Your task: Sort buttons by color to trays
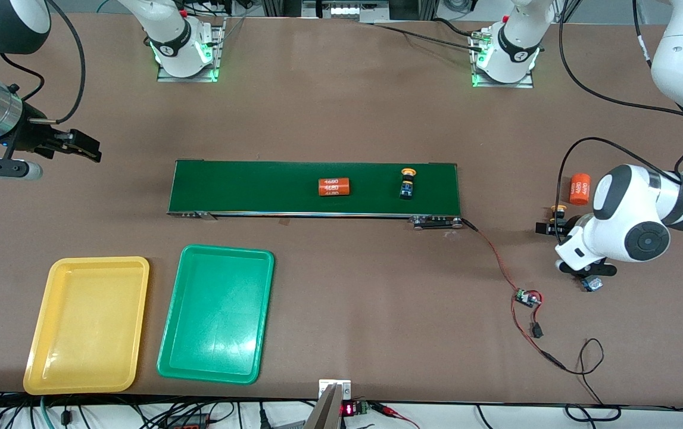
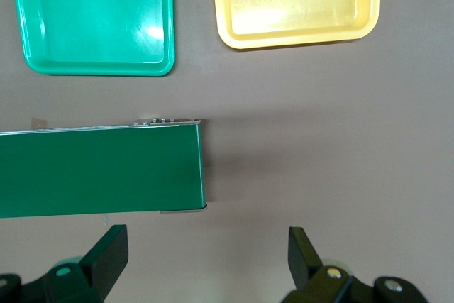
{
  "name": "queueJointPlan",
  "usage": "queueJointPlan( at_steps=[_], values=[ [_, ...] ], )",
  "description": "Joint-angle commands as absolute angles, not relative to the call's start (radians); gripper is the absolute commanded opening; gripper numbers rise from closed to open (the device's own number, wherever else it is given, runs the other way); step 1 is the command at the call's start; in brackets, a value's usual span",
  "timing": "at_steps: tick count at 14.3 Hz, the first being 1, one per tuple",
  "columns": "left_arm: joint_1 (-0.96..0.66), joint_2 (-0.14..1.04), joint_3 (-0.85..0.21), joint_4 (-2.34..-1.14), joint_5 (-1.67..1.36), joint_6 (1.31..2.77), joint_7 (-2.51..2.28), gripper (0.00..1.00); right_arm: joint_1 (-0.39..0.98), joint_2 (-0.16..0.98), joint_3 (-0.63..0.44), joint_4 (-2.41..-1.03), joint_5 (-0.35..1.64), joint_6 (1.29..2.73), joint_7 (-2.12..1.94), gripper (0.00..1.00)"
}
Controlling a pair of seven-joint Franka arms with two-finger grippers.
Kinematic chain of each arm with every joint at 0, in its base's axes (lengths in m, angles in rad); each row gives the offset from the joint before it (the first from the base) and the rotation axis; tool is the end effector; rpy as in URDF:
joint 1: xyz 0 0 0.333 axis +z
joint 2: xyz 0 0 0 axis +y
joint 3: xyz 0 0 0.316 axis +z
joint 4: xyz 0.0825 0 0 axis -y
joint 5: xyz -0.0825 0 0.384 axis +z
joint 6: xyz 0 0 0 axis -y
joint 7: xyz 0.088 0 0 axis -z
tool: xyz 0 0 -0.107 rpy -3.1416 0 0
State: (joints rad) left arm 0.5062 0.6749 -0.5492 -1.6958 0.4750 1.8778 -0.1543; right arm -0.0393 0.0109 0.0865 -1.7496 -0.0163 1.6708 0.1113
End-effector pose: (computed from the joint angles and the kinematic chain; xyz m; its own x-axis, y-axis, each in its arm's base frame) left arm 0.6302 0.0364 0.2222 0.9338 -0.0650 -0.3519 -0.1025 -0.9907 -0.0890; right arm 0.5561 0.0245 0.5423 0.9942 -0.0625 -0.0873 -0.0606 -0.9979 0.0249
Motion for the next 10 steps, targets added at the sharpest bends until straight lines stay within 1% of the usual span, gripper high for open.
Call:
queueJointPlan(
  at_steps=[1,4,5,6,7,8,10],
  values=[
    [0.555,0.653,-0.563,-1.792,0.522,1.943,-0.117,1.0,-0.032,0.023,0.086,-1.736,-0.012,1.669,0.107,1.0],
    [0.616,0.649,-0.563,-1.874,0.554,2.077,-0.115,1.0,-0.032,0.023,0.086,-1.736,-0.014,1.666,0.107,1.0],
    [0.629,0.649,-0.563,-1.887,0.555,2.101,-0.114,1.0,-0.026,0.025,0.087,-1.736,-0.021,1.663,0.107,1.0],
    [0.632,0.65,-0.564,-1.888,0.555,2.112,-0.114,0.98,-0.014,0.025,0.087,-1.736,-0.037,1.663,0.107,1.0],
    [0.632,0.65,-0.565,-1.888,0.555,2.114,-0.114,0.86,-0.003,0.026,0.087,-1.736,-0.046,1.663,0.107,1.0],
    [0.63,0.65,-0.566,-1.888,0.555,2.112,-0.114,0.6,-0.002,0.026,0.087,-1.736,-0.046,1.661,0.107,1.0],
    [0.632,0.65,-0.568,-1.888,0.554,2.111,-0.114,0.34,0.003,0.032,0.087,-1.738,-0.046,1.658,0.107,1.0]
  ],
)
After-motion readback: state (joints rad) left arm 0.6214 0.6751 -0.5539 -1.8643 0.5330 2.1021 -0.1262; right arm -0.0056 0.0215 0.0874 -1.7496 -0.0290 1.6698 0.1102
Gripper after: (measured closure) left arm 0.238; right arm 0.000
